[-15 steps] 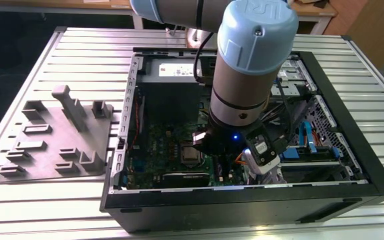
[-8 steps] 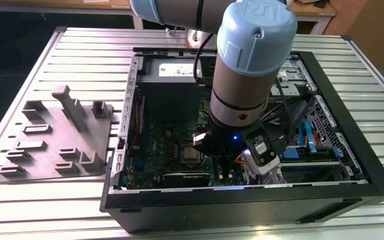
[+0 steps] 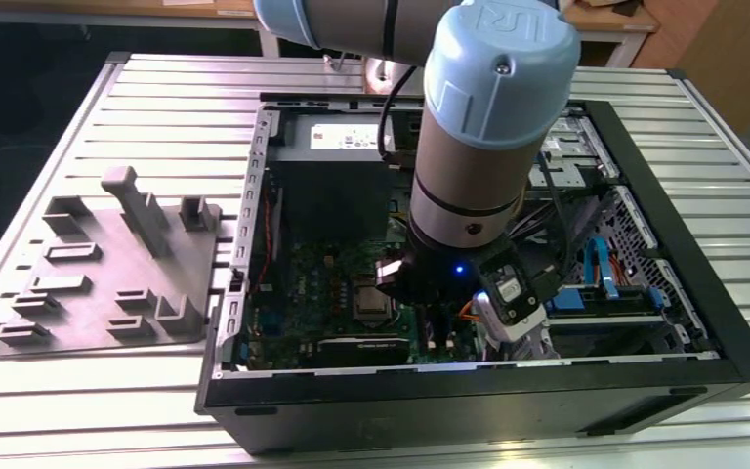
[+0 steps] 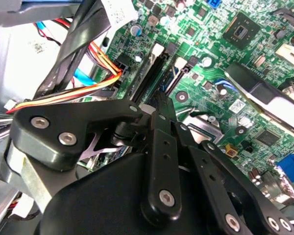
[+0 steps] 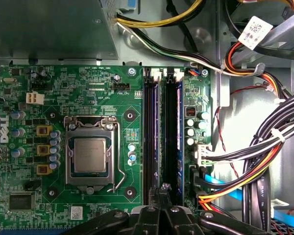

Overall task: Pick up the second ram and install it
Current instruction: 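Press down the second ram until it locks into place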

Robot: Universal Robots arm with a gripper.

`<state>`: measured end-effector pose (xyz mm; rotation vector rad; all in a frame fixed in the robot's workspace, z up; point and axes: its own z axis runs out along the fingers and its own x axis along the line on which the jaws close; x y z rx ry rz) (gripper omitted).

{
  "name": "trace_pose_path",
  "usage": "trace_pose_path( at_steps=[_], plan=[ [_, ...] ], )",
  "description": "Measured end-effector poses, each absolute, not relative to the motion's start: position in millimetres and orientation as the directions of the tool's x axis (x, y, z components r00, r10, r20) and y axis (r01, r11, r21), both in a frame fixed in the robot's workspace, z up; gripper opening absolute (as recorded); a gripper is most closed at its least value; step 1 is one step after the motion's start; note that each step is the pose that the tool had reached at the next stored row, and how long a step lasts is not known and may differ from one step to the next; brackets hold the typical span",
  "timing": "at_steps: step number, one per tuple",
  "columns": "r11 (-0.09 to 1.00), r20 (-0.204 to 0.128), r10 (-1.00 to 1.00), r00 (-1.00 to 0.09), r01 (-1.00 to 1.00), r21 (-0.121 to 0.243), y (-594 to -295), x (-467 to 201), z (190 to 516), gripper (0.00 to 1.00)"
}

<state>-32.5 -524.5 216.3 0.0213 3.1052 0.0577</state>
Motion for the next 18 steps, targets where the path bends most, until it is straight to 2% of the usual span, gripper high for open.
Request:
trace_pose_path(
  at_steps=[8,18],
  plan=[
    [0.999,-0.036,0.014,-0.999,0.013,0.037,-524,-32,238,0.1],
    [0.999,-0.035,0.015,-0.999,0.013,0.043,-515,-32,238,0.1]
  ],
)
